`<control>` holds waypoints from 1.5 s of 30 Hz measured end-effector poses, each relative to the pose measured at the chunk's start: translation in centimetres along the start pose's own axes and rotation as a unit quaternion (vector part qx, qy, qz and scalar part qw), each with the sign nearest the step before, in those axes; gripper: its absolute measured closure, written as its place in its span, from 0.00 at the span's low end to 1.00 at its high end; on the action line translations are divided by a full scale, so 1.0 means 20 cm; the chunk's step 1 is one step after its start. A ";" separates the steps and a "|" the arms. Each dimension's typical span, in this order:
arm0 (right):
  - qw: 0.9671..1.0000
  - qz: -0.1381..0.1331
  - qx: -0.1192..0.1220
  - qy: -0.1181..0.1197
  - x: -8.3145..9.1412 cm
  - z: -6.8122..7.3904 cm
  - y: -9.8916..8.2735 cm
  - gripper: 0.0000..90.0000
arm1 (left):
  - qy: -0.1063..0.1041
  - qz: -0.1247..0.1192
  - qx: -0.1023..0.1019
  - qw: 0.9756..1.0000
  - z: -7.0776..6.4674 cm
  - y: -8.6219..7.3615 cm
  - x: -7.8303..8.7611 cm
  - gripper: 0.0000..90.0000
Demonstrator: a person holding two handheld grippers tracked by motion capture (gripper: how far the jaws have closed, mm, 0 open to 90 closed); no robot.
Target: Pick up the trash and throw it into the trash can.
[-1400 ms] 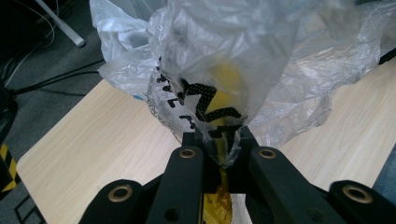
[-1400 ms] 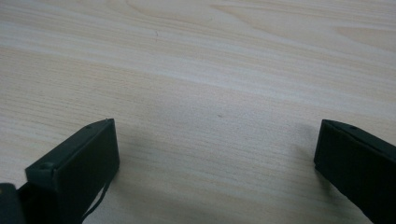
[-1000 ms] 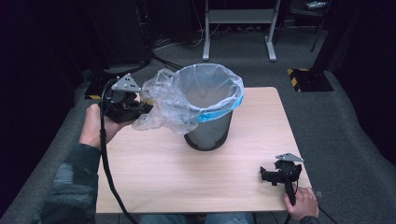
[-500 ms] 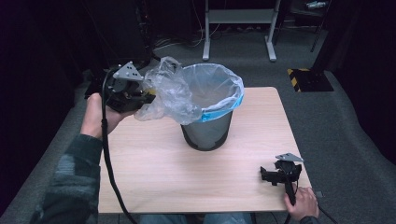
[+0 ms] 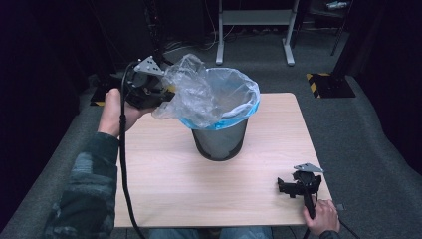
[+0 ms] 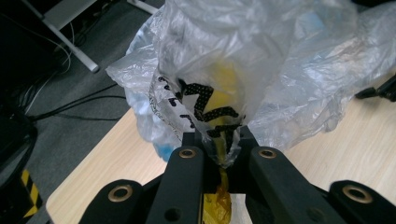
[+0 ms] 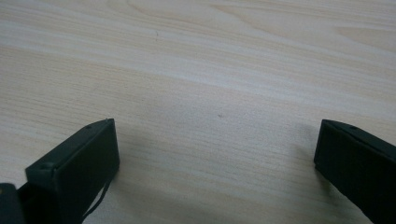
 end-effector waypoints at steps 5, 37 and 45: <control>1.000 0.000 0.001 0.000 0.00 0.00 0.00 0.00 | -0.002 -0.006 0.005 1.000 0.01 0.03 -0.03 0.96; 1.000 -0.001 0.002 0.002 0.00 0.00 0.00 0.00 | -0.007 0.002 -0.012 1.000 0.03 0.29 -0.35 0.96; 1.000 0.000 0.001 0.002 0.00 0.00 0.00 0.00 | -0.011 0.005 0.013 1.000 0.08 0.29 -0.47 0.96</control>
Point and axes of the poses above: each handheld gripper's, and its own axes: x roughly backward along the jaws, y roughly out of its top, z roughly to its left, the point moved 1 cm from there along -x, roughly forward along the jaws, and after that the axes turned 3 degrees about -x, right-handed, at the moved point
